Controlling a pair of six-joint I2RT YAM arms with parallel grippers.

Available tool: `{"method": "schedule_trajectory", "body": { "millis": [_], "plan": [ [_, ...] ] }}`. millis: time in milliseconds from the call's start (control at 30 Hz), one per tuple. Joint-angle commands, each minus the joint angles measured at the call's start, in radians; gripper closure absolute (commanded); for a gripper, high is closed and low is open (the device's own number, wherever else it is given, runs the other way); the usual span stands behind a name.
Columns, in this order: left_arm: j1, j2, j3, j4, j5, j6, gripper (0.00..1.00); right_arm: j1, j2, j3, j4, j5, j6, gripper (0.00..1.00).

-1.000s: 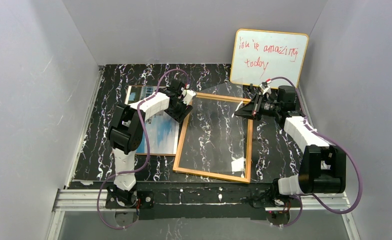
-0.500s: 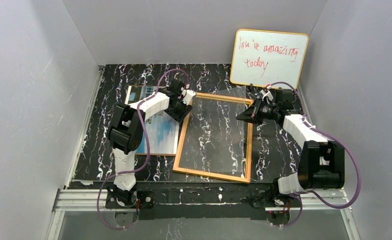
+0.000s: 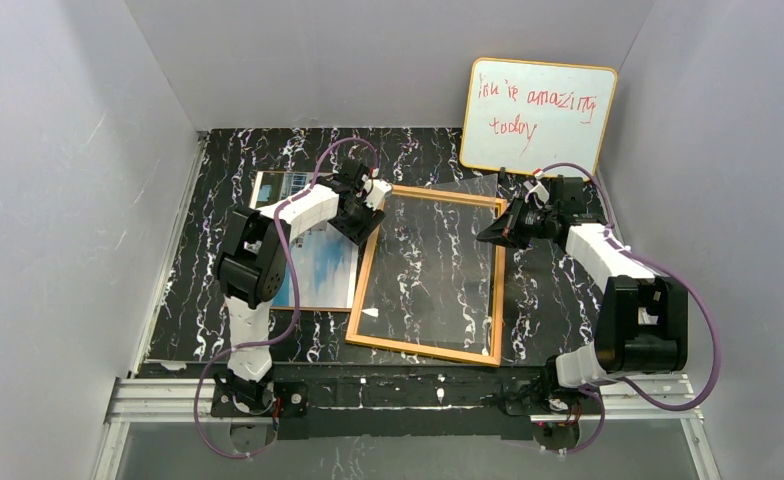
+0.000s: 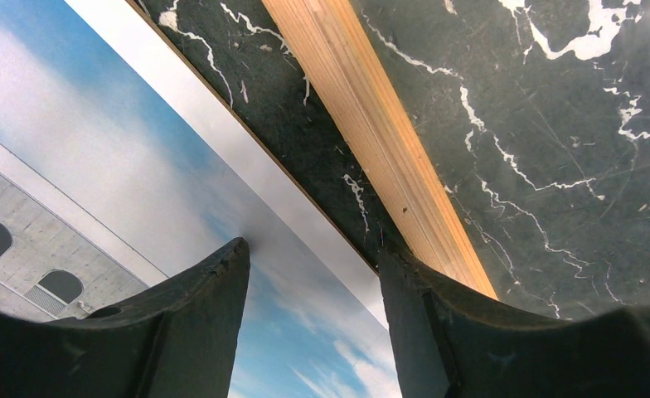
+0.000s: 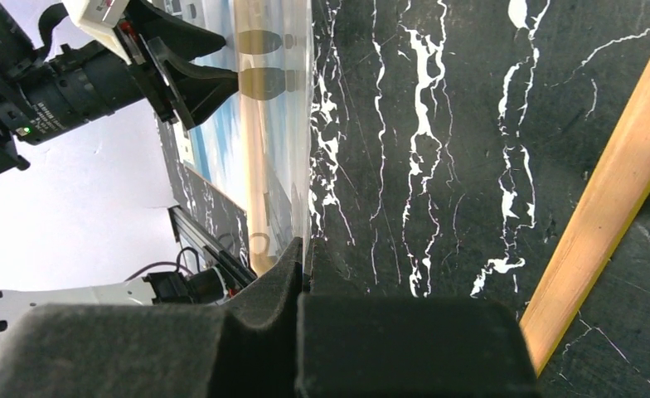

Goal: Put the photo into the frame
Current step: Place the photo frame item in the photo frame.

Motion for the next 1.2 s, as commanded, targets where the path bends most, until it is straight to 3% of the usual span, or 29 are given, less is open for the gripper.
{"method": "schedule_trajectory", "body": {
  "millis": [0,1167],
  "plan": [
    [-0.001,0.034,-0.012,-0.075,0.040,-0.001,0.44,-0.008,0.008,0.062,-0.045,0.040,-0.049,0.99],
    [-0.001,0.036,0.004,-0.081,0.041,0.008,0.45,-0.026,0.042,0.055,-0.085,0.097,-0.044,0.99]
  ]
}}
